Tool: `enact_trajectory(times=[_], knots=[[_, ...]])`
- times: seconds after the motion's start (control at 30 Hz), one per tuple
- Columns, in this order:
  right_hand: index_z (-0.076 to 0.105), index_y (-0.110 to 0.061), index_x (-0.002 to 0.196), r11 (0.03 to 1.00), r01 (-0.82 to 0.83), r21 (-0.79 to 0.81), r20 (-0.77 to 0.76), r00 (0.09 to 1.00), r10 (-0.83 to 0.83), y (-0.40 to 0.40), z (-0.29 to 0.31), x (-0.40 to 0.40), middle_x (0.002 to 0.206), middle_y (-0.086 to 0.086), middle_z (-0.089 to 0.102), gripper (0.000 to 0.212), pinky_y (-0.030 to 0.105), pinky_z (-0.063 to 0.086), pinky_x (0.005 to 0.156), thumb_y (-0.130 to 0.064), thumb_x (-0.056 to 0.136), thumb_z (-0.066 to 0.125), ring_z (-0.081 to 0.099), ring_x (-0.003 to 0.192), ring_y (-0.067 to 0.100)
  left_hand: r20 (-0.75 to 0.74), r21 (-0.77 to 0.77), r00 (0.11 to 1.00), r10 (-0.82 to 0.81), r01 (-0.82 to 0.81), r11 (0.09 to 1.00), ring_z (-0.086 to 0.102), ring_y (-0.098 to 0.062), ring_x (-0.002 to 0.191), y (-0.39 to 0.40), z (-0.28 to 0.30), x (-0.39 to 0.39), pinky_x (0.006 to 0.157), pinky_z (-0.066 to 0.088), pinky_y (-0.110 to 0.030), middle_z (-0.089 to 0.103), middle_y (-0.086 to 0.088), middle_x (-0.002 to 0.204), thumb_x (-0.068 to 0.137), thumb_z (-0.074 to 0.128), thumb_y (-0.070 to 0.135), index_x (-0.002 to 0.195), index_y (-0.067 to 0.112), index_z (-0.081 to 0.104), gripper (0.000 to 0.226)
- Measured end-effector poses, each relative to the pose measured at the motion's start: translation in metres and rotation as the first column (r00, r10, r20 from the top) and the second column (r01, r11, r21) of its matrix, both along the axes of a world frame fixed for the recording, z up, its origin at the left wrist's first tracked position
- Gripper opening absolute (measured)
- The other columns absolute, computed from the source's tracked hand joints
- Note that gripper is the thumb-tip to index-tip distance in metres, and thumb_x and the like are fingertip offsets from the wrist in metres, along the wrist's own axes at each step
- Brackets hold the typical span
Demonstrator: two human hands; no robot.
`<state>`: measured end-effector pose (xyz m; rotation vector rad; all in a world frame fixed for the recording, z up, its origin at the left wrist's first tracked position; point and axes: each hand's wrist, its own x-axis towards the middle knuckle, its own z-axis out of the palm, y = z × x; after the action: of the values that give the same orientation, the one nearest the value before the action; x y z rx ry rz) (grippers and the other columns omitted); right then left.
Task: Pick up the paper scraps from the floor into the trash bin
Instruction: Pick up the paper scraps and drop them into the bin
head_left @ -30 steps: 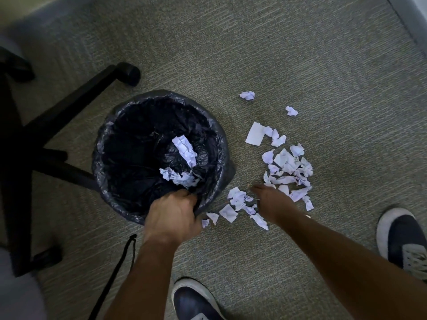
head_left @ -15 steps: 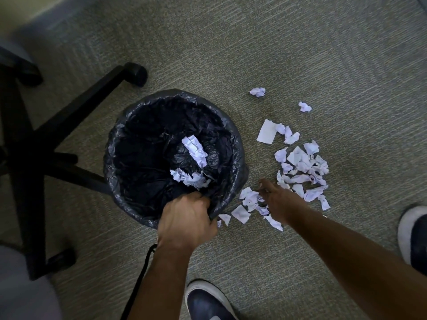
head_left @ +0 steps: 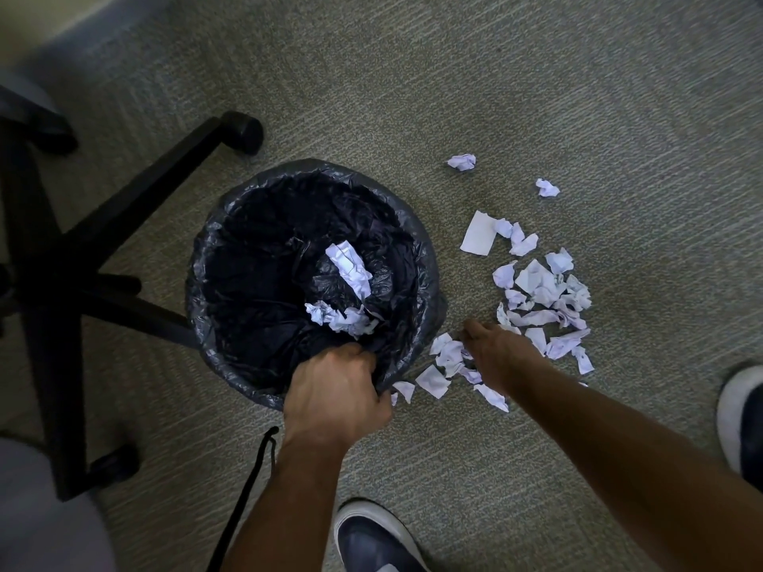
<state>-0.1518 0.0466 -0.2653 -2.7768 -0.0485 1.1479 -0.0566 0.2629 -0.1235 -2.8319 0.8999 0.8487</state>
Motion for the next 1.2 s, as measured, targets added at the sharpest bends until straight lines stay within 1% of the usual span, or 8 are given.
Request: enact_trajectory(times=[0.2,0.33,0.47,0.77,0.93,1.03,1.13,1.2], knots=[[0.026,-0.015,0.156,0.998,0.059,-0.002,-0.041,0.997,-0.059,0.001,0.002,-0.001,0.162,0.007,0.019,0.065,0.039,0.053,0.09,-0.012,0.096,0.052,0.051,0.129,0.028,-0.015,-0.006,1.0,0.008,-0.008,1.0,0.062,-0.021,0.076,0.0,-0.001,0.0,0.059,0.037,-0.027,0.06,0.006,0.083,0.072,0.054,0.043,0.077,0.02,0.059,0.023],[0.036,-0.013,0.152,0.998,-0.062,-0.009,-0.016,0.998,0.062,0.002,0.002,-0.004,0.165,0.001,0.01,0.061,0.035,0.052,0.092,-0.018,0.095,0.055,0.038,0.137,0.025,-0.012,-0.009,1.0,0.012,-0.012,1.0,0.061,-0.021,0.076,-0.001,-0.002,0.001,0.059,0.038,-0.027,0.059,0.006,0.082,0.072,0.054,0.043,0.075,0.022,0.055,0.022],[0.039,-0.012,0.15,0.997,-0.074,-0.011,-0.011,0.997,0.074,0.002,0.003,-0.003,0.164,0.0,0.011,0.059,0.034,0.052,0.089,-0.02,0.094,0.056,0.038,0.136,0.025,-0.006,-0.015,1.0,0.012,-0.012,1.0,0.061,-0.021,0.075,0.0,-0.002,0.0,0.058,0.037,-0.027,0.06,0.006,0.081,0.072,0.055,0.043,0.075,0.021,0.058,0.023],[0.043,-0.01,0.147,0.995,-0.103,0.01,-0.022,0.994,0.103,0.0,0.01,-0.006,0.164,0.003,0.012,0.056,0.034,0.048,0.099,-0.022,0.094,0.057,0.032,0.143,0.025,0.023,-0.028,1.0,0.0,0.001,1.0,0.063,-0.026,0.07,0.001,-0.006,-0.001,0.057,0.043,-0.029,0.063,0.004,0.078,0.067,0.056,0.045,0.075,0.018,0.063,0.029],[0.034,-0.009,0.151,0.977,0.182,0.113,-0.031,0.983,-0.18,0.005,0.012,-0.029,0.157,0.0,0.017,0.071,0.036,0.051,0.099,-0.015,0.086,0.063,0.041,0.134,0.026,0.004,-0.016,1.0,-0.014,0.014,1.0,0.062,-0.027,0.065,0.0,-0.005,-0.001,0.056,0.044,-0.029,0.062,0.002,0.074,0.065,0.058,0.041,0.072,0.017,0.063,0.025],[0.03,-0.009,0.155,0.87,0.409,0.276,0.13,0.881,-0.455,0.014,0.025,-0.045,0.163,-0.001,0.017,0.066,0.025,0.045,0.099,-0.014,0.094,0.054,0.047,0.136,0.022,-0.01,-0.011,1.0,-0.015,0.015,1.0,0.063,-0.026,0.069,-0.001,-0.002,-0.001,0.059,0.047,-0.03,0.062,0.002,0.079,0.068,0.057,0.039,0.075,0.017,0.063,0.024],[0.04,-0.01,0.151,0.695,0.534,0.481,0.324,0.629,-0.707,0.025,0.048,-0.045,0.16,0.0,0.03,0.052,0.026,0.052,0.097,-0.024,0.102,0.051,0.049,0.137,0.018,-0.017,0.015,1.0,-0.006,0.006,1.0,0.064,-0.024,0.076,-0.005,0.003,0.001,0.062,0.047,-0.03,0.063,0.003,0.084,0.071,0.057,0.038,0.081,0.018,0.064,0.023],[0.039,-0.01,0.152,0.597,0.515,0.615,0.358,0.493,-0.793,0.032,0.072,-0.035,0.16,-0.002,0.031,0.055,0.017,0.049,0.098,-0.028,0.102,0.052,0.046,0.138,0.01,-0.032,0.037,0.999,-0.001,0.002,0.999,0.064,-0.023,0.081,-0.007,0.007,0.002,0.065,0.048,-0.03,0.063,0.003,0.088,0.072,0.057,0.039,0.085,0.019,0.064,0.025]])
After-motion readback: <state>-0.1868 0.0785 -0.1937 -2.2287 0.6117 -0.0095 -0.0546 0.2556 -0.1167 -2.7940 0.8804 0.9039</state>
